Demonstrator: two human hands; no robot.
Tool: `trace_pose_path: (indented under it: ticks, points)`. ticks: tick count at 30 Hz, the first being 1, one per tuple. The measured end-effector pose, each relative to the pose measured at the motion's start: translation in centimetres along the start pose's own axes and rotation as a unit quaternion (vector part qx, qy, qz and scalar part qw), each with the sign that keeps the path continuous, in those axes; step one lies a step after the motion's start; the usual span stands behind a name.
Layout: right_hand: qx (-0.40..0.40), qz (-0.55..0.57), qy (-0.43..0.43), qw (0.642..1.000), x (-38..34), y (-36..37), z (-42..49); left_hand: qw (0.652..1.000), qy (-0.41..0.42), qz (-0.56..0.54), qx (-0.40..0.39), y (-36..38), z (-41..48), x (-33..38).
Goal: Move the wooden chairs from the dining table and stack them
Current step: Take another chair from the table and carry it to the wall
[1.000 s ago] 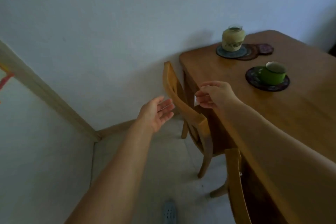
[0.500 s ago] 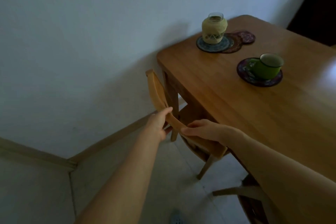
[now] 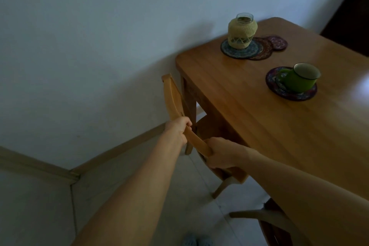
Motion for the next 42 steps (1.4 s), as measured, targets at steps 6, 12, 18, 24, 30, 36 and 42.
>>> trace_pose_path:
  ticks: [6,12,18,24,30,36,42]
  points:
    - [0.013,-0.054,-0.022,0.998,-2.9,0.5,0.0,1.0,0.017,0.009,0.014,-2.9,0.0,0.6]
    - [-0.017,-0.006,-0.036,0.999,-8.4,3.8,1.4,0.999,0.022,-0.01,0.029,-9.2,-0.8,0.8]
    - [-0.037,-0.02,-0.046,0.998,-15.3,9.6,4.2,0.998,0.019,-0.036,0.054,-18.6,-0.6,0.0]
    - [-0.056,-0.027,-0.066,0.996,-22.2,15.5,6.4,0.994,0.01,-0.053,0.09,-28.0,-0.7,-1.2]
    - [-0.058,-0.048,-0.085,0.994,-27.4,19.5,7.5,0.992,0.008,-0.061,0.106,-34.5,-1.1,-2.1]
    - [-0.062,-0.055,-0.091,0.992,-30.6,22.2,8.0,0.992,0.007,-0.061,0.112,-38.5,-2.1,-2.6]
    - [-0.069,-0.05,-0.083,0.993,-31.9,23.5,8.4,0.992,0.013,-0.065,0.107,-40.3,-2.6,-2.8]
Point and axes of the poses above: each hand's wrist, its own z-axis towards the middle knuckle, its own y-axis out of the palm, x = y × z, the point moved 9 cm from there along z, towards the middle knuckle, and after that the axes turned 5 degrees about -y, right-handed, at the moved point
